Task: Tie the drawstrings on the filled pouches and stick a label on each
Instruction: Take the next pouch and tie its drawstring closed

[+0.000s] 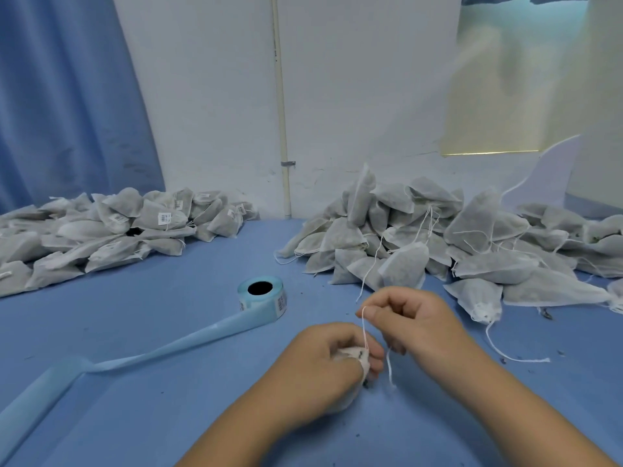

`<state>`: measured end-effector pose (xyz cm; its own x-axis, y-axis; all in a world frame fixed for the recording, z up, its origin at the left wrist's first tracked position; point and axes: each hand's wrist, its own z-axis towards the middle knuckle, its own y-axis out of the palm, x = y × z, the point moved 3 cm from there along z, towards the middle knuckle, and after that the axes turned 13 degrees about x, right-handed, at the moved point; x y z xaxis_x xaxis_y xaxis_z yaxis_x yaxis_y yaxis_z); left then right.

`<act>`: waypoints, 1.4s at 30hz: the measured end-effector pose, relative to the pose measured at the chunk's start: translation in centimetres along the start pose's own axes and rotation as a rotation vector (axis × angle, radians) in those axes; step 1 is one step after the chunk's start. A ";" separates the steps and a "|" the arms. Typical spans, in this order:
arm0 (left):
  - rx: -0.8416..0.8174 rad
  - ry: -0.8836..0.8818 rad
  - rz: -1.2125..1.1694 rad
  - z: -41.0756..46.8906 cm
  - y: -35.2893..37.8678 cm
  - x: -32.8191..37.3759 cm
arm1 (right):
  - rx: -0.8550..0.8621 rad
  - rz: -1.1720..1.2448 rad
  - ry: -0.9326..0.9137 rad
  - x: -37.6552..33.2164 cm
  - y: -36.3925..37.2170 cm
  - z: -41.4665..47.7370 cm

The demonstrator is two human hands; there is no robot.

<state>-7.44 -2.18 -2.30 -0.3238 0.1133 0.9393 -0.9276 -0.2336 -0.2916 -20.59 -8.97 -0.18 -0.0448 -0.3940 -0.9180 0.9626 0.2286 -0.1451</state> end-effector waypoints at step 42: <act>-0.067 -0.496 -0.779 -0.5 -1.8 1.5 | -0.018 -0.041 -0.158 -2.7 1.3 -2.9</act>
<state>-6.34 -1.05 -0.44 0.4984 -0.2152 0.8398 -0.8637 -0.2072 0.4595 -20.03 -5.04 1.09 -0.0394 -0.5384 -0.8418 0.9558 0.2253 -0.1889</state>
